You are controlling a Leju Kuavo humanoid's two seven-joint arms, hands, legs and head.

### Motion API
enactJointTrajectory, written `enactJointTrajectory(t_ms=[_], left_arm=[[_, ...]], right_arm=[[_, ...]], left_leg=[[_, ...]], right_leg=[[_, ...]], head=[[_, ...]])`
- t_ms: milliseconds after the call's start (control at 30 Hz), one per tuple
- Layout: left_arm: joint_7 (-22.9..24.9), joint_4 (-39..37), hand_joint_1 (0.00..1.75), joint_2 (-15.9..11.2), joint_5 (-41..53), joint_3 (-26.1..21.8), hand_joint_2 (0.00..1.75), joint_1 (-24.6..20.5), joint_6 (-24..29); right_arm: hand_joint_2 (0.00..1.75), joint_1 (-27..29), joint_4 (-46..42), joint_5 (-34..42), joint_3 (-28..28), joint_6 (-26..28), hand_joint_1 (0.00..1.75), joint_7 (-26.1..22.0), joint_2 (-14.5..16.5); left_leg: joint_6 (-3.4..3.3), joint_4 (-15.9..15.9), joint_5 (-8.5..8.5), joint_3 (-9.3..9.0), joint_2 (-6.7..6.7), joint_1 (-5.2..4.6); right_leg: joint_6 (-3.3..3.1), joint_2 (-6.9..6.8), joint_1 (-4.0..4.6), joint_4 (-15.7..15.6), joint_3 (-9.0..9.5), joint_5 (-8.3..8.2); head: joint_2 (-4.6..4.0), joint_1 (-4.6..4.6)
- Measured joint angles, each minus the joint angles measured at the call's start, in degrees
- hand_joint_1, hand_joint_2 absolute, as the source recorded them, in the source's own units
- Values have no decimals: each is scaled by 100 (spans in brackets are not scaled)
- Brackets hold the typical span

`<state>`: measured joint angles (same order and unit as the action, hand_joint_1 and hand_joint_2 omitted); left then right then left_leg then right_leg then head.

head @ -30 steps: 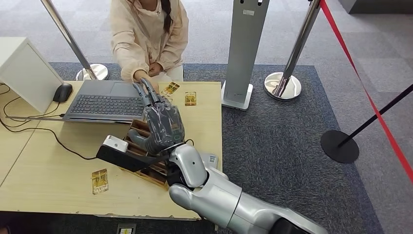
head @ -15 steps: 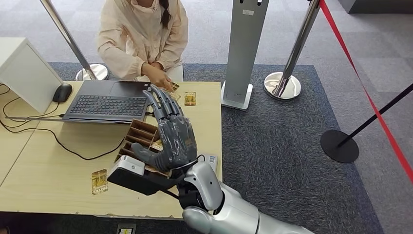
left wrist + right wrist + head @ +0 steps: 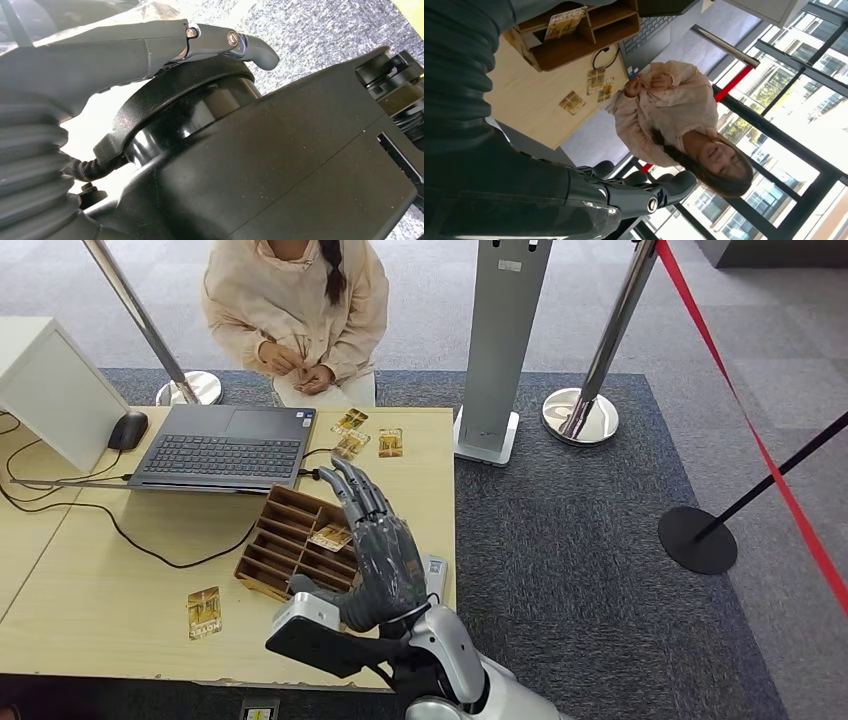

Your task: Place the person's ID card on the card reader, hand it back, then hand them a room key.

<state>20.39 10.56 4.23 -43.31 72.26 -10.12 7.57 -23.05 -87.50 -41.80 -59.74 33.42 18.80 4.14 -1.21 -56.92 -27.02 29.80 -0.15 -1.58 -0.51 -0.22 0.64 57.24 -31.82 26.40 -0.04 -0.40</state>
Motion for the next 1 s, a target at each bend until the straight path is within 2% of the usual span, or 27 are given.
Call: enactJointTrajectory(t_ms=[200, 533, 1000], left_arm=[[15, 0, 0, -3, 2, -2, 175, -1, 7], [14, 0, 0, -8, 10, -2, 175, -1, 10], [52, 2, 0, -8, 23, -2, 175, -6, 23]], right_arm=[[175, 142, -18, 240, -26, -203, 0, -77, -28], [175, 222, 76, 458, -84, -236, 0, -184, -19], [175, 234, 666, 766, -258, -161, 0, -365, 186]], left_leg=[[0, 0, 0, 0, 0, 0], [0, 1, 0, 1, 0, 0], [0, 1, 0, 2, 0, 1]], right_leg=[[0, 0, 0, 0, 0, 0], [0, 0, 0, 0, 0, 0], [2, 0, 1, 0, 1, 2]], head=[[0, 0], [0, 1], [-1, 0]])
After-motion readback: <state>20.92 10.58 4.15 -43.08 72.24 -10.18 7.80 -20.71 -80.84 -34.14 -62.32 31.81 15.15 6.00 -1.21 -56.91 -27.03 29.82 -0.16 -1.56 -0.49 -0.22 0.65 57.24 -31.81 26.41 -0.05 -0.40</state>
